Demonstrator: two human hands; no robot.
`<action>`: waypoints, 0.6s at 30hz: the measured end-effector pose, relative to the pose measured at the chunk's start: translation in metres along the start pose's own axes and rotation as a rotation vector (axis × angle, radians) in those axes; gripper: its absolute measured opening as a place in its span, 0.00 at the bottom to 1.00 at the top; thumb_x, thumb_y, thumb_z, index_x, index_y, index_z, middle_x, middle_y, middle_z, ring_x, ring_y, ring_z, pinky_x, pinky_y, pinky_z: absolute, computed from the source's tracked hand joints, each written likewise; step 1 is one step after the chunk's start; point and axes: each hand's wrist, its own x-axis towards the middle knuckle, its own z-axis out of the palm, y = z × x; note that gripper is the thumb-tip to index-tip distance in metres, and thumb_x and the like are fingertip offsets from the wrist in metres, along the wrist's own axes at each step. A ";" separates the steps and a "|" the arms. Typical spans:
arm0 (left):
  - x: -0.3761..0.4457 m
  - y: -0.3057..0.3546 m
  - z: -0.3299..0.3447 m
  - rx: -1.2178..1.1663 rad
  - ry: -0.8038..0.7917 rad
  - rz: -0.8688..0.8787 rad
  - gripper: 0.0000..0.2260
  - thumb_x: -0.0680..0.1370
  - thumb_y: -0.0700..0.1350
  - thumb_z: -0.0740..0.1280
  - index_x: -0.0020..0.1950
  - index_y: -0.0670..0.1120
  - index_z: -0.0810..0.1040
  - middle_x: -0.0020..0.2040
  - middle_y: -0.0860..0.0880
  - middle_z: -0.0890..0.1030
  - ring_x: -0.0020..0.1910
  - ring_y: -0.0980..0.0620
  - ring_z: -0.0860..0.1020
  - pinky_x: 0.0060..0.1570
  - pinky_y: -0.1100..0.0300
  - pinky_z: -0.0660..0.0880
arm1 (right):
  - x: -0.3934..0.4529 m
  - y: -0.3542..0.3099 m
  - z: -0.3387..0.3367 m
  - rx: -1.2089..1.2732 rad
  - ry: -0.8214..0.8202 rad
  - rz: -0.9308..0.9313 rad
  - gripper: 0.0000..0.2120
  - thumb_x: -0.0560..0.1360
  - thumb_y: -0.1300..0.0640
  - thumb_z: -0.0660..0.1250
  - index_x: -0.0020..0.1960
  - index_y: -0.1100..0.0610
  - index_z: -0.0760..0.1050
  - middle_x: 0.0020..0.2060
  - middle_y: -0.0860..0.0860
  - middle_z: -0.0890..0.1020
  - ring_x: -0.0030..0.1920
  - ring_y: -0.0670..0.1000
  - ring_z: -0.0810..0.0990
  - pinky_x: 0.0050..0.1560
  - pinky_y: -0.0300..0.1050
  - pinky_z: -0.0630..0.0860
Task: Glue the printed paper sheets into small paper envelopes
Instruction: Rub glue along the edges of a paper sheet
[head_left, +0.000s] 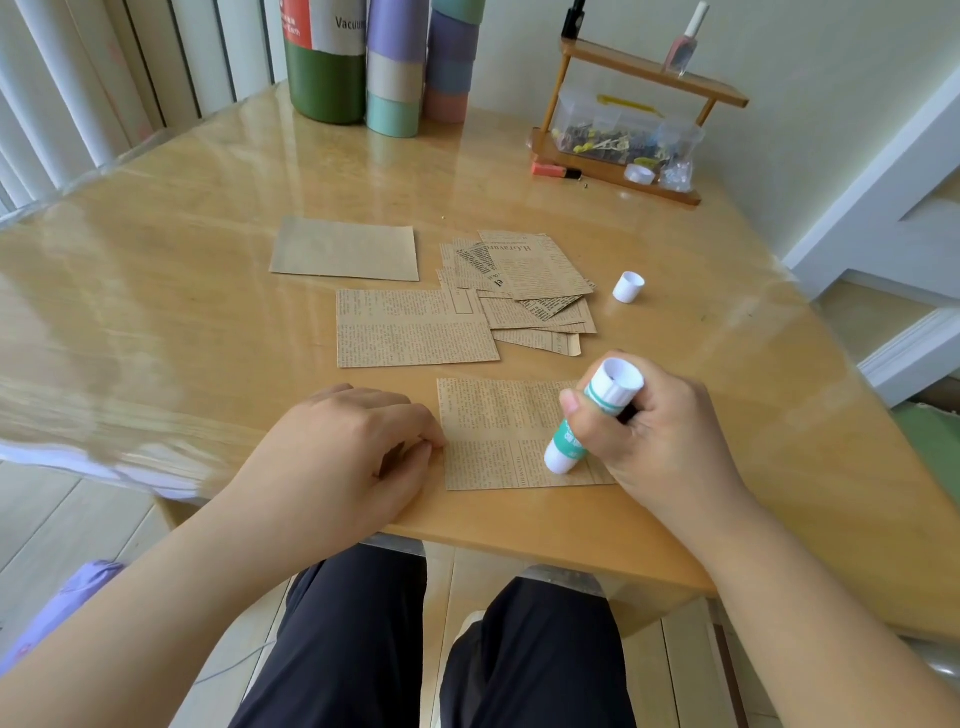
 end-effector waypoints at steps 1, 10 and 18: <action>0.000 0.000 0.000 0.001 -0.002 0.001 0.12 0.72 0.47 0.57 0.40 0.49 0.81 0.30 0.58 0.74 0.30 0.57 0.72 0.38 0.64 0.70 | 0.004 0.002 0.001 -0.023 0.009 0.001 0.13 0.70 0.53 0.67 0.32 0.56 0.67 0.22 0.46 0.75 0.24 0.42 0.67 0.26 0.26 0.61; 0.000 -0.001 0.000 -0.001 -0.013 -0.009 0.12 0.73 0.48 0.57 0.41 0.50 0.81 0.31 0.56 0.76 0.30 0.56 0.74 0.39 0.64 0.71 | 0.022 0.010 0.003 -0.031 0.038 0.025 0.20 0.73 0.66 0.69 0.30 0.53 0.63 0.19 0.44 0.68 0.21 0.39 0.71 0.23 0.23 0.62; 0.000 0.000 -0.001 0.000 -0.007 -0.007 0.12 0.73 0.47 0.57 0.41 0.49 0.80 0.30 0.57 0.74 0.30 0.55 0.73 0.36 0.62 0.70 | -0.002 0.001 -0.011 -0.091 0.007 -0.012 0.15 0.71 0.57 0.66 0.33 0.67 0.68 0.22 0.36 0.74 0.23 0.40 0.68 0.26 0.25 0.60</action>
